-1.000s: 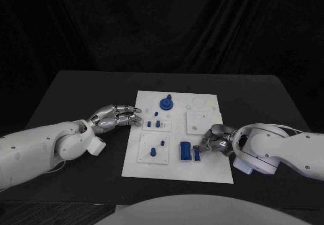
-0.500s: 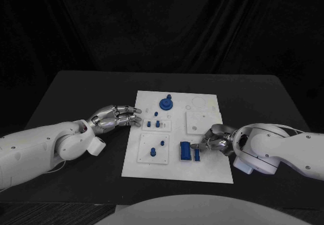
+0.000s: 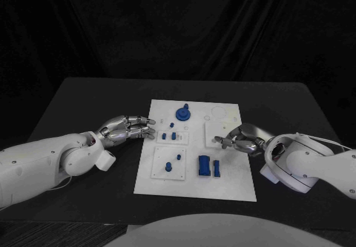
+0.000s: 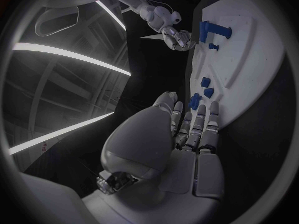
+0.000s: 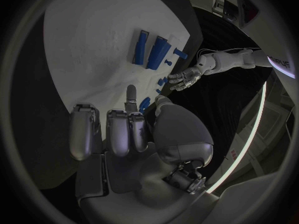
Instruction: Assemble the parts on the task board
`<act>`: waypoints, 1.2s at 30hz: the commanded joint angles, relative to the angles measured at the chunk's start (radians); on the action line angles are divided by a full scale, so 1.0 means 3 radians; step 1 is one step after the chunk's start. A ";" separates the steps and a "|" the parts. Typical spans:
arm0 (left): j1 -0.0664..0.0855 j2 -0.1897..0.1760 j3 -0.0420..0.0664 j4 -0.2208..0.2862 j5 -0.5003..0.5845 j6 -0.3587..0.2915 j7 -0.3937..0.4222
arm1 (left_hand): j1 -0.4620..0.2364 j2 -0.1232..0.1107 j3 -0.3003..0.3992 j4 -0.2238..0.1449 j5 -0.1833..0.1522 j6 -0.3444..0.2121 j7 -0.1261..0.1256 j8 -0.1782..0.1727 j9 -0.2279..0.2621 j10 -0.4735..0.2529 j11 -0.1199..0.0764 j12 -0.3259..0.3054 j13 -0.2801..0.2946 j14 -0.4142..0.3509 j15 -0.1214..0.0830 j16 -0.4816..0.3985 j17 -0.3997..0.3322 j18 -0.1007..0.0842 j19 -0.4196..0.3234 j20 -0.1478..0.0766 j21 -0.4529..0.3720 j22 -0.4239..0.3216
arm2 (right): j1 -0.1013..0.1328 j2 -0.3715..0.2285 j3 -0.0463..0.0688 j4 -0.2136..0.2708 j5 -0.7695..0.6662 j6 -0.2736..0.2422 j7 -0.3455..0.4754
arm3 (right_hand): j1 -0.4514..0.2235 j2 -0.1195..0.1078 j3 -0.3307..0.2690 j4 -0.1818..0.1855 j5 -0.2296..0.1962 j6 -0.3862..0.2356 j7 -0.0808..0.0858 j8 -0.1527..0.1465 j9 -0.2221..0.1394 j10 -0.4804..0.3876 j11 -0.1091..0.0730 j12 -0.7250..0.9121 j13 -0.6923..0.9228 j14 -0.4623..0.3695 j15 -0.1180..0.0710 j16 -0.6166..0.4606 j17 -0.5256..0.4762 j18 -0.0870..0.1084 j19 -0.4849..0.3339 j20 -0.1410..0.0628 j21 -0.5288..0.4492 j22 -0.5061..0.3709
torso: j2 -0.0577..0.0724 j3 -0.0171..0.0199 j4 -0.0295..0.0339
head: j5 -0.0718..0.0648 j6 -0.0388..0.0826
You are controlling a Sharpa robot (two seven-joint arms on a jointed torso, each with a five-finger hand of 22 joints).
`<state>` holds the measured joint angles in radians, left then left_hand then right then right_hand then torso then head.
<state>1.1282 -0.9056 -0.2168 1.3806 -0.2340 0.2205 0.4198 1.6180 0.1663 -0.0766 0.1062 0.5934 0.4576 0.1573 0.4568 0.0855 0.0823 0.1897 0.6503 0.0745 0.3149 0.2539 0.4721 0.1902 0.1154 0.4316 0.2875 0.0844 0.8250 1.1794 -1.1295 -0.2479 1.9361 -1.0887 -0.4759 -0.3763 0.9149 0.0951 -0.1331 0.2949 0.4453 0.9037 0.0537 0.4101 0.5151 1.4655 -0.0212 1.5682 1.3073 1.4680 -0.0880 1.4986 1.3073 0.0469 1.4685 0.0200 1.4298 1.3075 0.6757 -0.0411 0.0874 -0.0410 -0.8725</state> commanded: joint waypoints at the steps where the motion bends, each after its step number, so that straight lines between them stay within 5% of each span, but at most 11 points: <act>1: -0.0005 0.0002 0.0002 0.0011 0.0021 0.0026 0.0050 | -0.0031 0.0009 0.0023 -0.0004 0.0016 0.0027 0.0115 -0.0011 -0.0004 0.0011 0.0022 0.0012 0.0006 0.0005 0.0008 0.0021 -0.0005 -0.0048 0.0024 -0.0005 0.0020 -0.0004 | -0.0008 -0.0023 0.0000 -0.0017 -0.0213 -0.0345 0.0584 | -0.0137 0.0114 -0.0082 -0.0009 -0.0100 0.0017 0.0044 -0.0181 -0.0137 0.0351 0.0036 0.0009 0.0878 0.0254 0.0040 0.0031 0.0370 -0.0054 0.0182 0.0038 0.0052 0.0743 | 0.0000 0.0000 0.0001 | -0.0005 0.0000; 6: -0.0005 0.0004 0.0002 0.0011 0.0021 0.0025 0.0054 | -0.0031 0.0009 0.0023 -0.0004 0.0016 0.0027 0.0115 -0.0011 -0.0004 0.0011 0.0022 0.0012 0.0006 0.0005 0.0008 0.0021 -0.0005 -0.0048 0.0024 -0.0005 0.0020 -0.0004 | -0.0056 -0.0045 -0.0001 -0.0070 -0.0235 -0.0237 0.0892 | -0.0166 0.0187 -0.0204 -0.0008 -0.0239 0.0020 0.0098 -0.0469 -0.0374 0.0351 0.0077 0.0009 0.0878 0.0262 0.0078 0.0062 0.0434 -0.0067 0.0198 0.0077 0.0114 0.0760 | -0.0003 -0.0001 0.0002 | 0.0003 0.0000; 10: -0.0005 0.0002 0.0002 0.0011 0.0021 0.0024 0.0052 | -0.0031 0.0009 0.0023 -0.0004 0.0016 0.0027 0.0115 -0.0011 -0.0004 0.0011 0.0022 0.0012 0.0006 0.0005 0.0008 0.0021 -0.0005 -0.0048 0.0024 -0.0005 0.0020 -0.0004 | -0.0124 -0.0045 -0.0001 -0.0117 -0.0260 -0.0085 0.1022 | -0.0109 0.0159 -0.0304 -0.0010 -0.0236 -0.0038 0.0077 -0.0677 -0.0546 0.0351 0.0008 0.0009 0.0878 0.0269 0.0028 0.0083 0.0479 -0.0076 0.0212 0.0043 0.0161 0.0774 | 0.0000 -0.0001 -0.0002 | 0.0008 0.0000; 22: -0.0005 -0.0005 0.0002 0.0010 0.0021 0.0028 0.0045 | -0.0032 0.0009 0.0025 -0.0006 0.0017 0.0029 0.0115 -0.0011 -0.0003 0.0012 0.0023 0.0013 0.0006 0.0007 0.0008 0.0022 -0.0005 -0.0048 0.0025 -0.0005 0.0021 -0.0003 | -0.0269 -0.0051 -0.0001 -0.0158 -0.0457 0.0128 0.1001 | -0.0254 0.0329 -0.0514 -0.0006 -0.0330 0.0371 0.0073 -0.0726 -0.0695 0.0351 0.0072 0.0009 0.0878 0.0295 0.0049 0.0143 0.0615 -0.0105 0.0257 0.0056 0.0280 0.0811 | 0.0002 0.0000 -0.0001 | 0.0008 0.0000; 36: -0.0006 -0.0003 0.0002 0.0005 0.0021 0.0032 0.0033 | -0.0035 0.0007 0.0028 -0.0008 0.0018 0.0033 0.0115 -0.0011 -0.0003 0.0016 0.0024 0.0017 0.0007 0.0010 0.0009 0.0025 -0.0005 -0.0049 0.0026 -0.0005 0.0023 -0.0003 | -0.0339 -0.0061 -0.0001 -0.0139 -0.0484 0.0115 0.0978 | -0.0299 0.0425 -0.0581 -0.0008 -0.0287 0.0511 0.0066 -0.0743 -0.0727 0.0351 0.0070 0.0009 0.0878 0.0298 0.0050 0.0152 0.0633 -0.0108 0.0262 0.0059 0.0297 0.0815 | -0.0001 0.0000 -0.0002 | 0.0011 0.0000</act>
<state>1.1280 -0.9074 -0.2168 1.3804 -0.2340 0.2205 0.4200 1.6181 0.1664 -0.0738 0.1034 0.5934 0.4576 0.1573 0.4568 0.0856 0.0857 0.1930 0.6503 0.0751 0.3148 0.2538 0.4761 0.1903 0.1154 0.4316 0.2875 0.0844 0.8250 1.0809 -1.1462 -0.2483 1.8906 -1.2186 -0.4453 -0.0872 0.8239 0.2135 -0.3022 0.2937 0.3554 1.0522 0.0733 0.1896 0.2977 1.4667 -0.0052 1.5682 1.3081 1.4651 -0.0768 1.5373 1.3073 0.0310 1.4668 0.0361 1.5143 1.3075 0.6756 -0.0409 0.0864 -0.0376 -0.8725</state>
